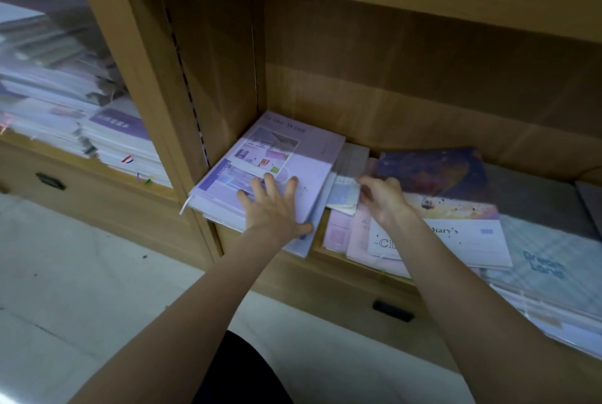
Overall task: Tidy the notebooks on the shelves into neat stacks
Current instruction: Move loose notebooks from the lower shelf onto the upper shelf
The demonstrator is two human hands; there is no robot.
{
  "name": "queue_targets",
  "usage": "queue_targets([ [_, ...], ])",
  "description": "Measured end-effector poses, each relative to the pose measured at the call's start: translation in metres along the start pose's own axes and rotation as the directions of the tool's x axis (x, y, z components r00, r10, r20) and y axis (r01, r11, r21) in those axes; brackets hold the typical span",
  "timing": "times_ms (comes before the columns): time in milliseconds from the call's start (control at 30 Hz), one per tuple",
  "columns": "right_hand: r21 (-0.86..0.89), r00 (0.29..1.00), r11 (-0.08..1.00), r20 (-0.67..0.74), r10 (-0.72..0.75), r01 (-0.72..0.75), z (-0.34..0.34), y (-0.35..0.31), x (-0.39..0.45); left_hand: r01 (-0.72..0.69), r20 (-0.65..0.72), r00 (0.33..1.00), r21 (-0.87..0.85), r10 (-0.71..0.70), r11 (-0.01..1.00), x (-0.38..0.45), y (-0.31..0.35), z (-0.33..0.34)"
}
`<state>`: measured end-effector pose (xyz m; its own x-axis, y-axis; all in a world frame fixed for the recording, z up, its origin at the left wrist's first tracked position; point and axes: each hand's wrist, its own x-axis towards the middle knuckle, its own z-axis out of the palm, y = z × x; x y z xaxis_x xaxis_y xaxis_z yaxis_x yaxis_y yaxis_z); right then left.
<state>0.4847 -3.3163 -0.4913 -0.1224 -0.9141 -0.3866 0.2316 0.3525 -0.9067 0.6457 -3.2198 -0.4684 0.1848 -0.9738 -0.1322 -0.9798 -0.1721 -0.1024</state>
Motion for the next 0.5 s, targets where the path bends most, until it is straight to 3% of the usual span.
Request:
queue_targets([
  [100, -0.28, 1.0, 0.96, 0.0, 0.031, -0.029, 0.006, 0.001, 0.0, -0.003, -0.005, 1.0, -0.013, 0.003, 1.0, 0.0, -0.001, 0.0],
  [167, -0.531, 1.0, 0.847, -0.025, -0.011, -0.004, 0.009, 0.009, 0.0, -0.006, -0.016, 1.0, -0.023, 0.006, 1.0, 0.0, -0.001, 0.001],
  [233, -0.66, 0.998, 0.75, -0.016, -0.066, 0.04, 0.012, 0.015, -0.004, -0.013, -0.006, 1.0, -0.012, 0.013, 1.0, -0.002, 0.002, 0.003],
  [333, -0.632, 0.995, 0.772, -0.019, -0.102, 0.067, 0.014, 0.02, -0.006, 0.023, 0.045, 0.999, -0.012, -0.023, 1.0, -0.008, 0.021, 0.017],
  [433, -0.544, 0.99, 0.833, -0.024, -0.136, 0.101, 0.015, 0.021, -0.012, 0.051, -0.023, 0.998, 0.02, -0.05, 0.999, -0.013, 0.034, 0.026],
  [500, -0.439, 0.991, 0.892, -0.013, -0.131, 0.112, 0.013, 0.024, -0.018, -0.016, -0.066, 0.998, -0.006, 0.016, 1.0, -0.013, 0.031, 0.02],
])
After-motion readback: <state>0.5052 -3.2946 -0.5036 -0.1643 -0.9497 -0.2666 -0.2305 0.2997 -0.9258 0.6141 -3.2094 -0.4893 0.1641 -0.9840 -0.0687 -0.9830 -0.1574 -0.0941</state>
